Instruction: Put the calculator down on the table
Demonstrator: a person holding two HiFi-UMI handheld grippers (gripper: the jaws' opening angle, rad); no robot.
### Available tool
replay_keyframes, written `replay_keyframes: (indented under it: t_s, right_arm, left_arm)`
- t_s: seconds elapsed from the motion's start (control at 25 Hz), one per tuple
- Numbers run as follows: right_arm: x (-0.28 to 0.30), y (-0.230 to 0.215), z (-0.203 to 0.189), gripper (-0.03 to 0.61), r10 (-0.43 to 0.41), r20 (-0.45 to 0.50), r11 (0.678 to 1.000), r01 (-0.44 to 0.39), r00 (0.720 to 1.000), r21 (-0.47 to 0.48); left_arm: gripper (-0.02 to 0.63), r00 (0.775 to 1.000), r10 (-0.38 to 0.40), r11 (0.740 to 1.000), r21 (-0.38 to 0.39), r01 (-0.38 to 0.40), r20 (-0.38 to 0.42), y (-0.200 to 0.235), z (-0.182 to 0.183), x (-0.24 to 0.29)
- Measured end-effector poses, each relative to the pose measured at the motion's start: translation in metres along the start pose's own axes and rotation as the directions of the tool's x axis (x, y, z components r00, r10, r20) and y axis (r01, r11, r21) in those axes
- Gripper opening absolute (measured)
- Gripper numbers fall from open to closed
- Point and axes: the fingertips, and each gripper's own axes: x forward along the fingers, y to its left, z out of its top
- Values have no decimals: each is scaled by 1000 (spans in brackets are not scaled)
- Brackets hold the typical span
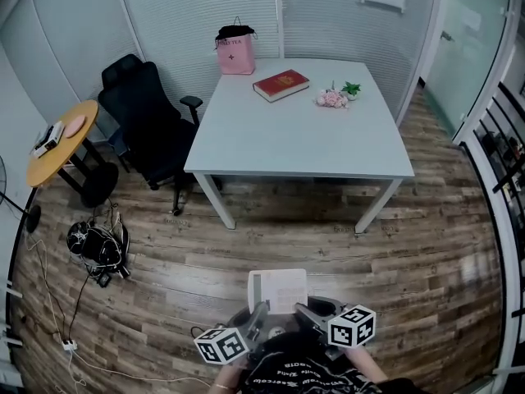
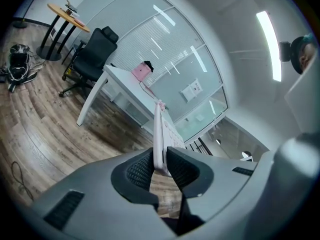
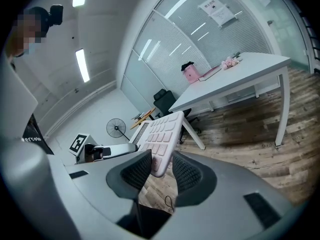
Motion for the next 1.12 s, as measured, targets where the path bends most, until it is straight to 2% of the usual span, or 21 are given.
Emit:
replay_keyframes:
  t_s: [0.2,0.64,1.12]
  right_arm:
    - [14,-23,33,138,22,-18,1000,-22,1000,-8]
    - [62,-88,137,138,84,-95,991,-94,992,-98]
    - [71,-164,207,138,100,-122,987,-113,987,-110]
  left_arm:
    - [89,1000,17,1000,23,-18,21,-2,27,31]
    - [91,992,81,997,-29,-78,98,3,103,122]
    - [91,986,110,992,-68,-102,122,-9,137,216]
